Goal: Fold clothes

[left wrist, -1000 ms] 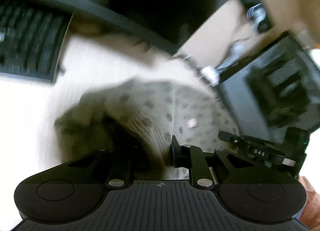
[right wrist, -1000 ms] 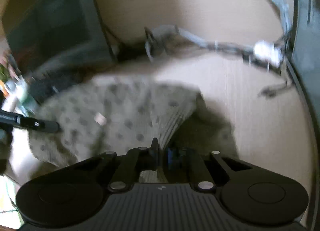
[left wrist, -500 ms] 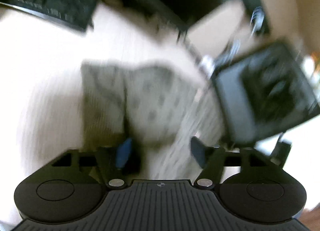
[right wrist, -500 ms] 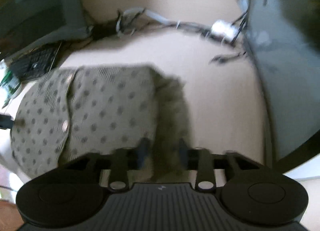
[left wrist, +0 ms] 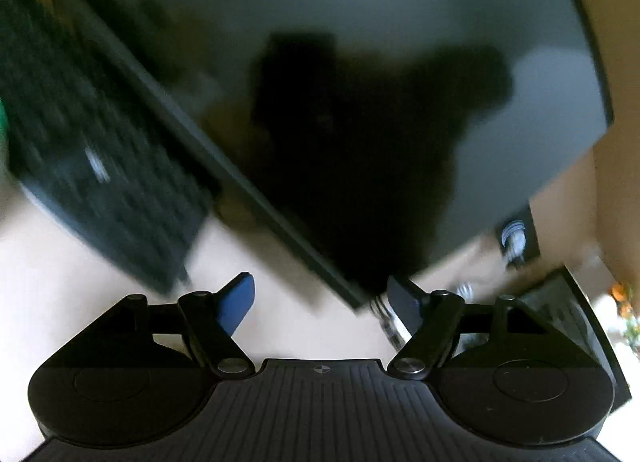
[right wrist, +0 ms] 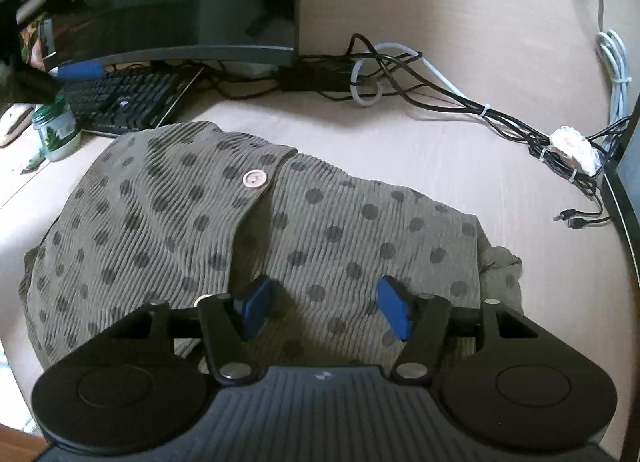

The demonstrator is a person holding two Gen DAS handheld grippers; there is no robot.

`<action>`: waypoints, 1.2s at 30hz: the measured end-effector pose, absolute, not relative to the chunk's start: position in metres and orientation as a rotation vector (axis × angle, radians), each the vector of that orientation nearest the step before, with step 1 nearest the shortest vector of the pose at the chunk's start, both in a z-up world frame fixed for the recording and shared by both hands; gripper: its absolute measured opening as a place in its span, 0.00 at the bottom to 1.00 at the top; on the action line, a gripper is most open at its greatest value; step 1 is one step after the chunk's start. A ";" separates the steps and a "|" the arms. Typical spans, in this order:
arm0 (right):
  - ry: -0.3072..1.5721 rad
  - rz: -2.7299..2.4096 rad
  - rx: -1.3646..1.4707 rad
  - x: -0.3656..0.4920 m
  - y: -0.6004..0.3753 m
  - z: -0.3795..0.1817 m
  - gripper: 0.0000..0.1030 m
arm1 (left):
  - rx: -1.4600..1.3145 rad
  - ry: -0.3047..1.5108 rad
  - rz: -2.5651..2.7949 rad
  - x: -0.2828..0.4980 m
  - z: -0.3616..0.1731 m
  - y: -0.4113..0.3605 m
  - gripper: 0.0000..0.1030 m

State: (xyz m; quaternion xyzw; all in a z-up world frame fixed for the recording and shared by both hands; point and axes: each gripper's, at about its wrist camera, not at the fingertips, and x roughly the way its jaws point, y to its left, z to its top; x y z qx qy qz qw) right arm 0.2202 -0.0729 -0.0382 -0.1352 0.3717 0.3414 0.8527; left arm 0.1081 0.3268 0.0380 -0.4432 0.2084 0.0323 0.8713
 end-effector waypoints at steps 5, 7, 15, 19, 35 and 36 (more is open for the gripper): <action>0.794 0.716 -0.220 0.224 -0.079 -0.021 0.59 | -0.881 0.586 -0.046 0.110 0.030 0.302 0.84; 0.787 0.706 -0.138 0.229 -0.092 -0.008 0.64 | -0.891 0.666 -0.105 0.112 0.014 0.284 0.90; 0.985 0.540 0.318 0.295 -0.161 -0.030 0.73 | -1.011 0.765 -0.151 0.137 -0.058 0.273 0.91; 1.014 0.616 0.401 0.328 -0.138 -0.043 0.82 | -1.096 0.704 -0.168 0.167 -0.061 0.277 0.91; 0.669 0.539 0.027 0.321 -0.100 0.002 0.66 | -0.933 0.509 -0.102 0.152 0.006 0.297 0.92; 0.670 0.574 -0.005 0.318 -0.086 -0.002 0.66 | -0.920 0.530 -0.145 0.161 0.005 0.286 0.93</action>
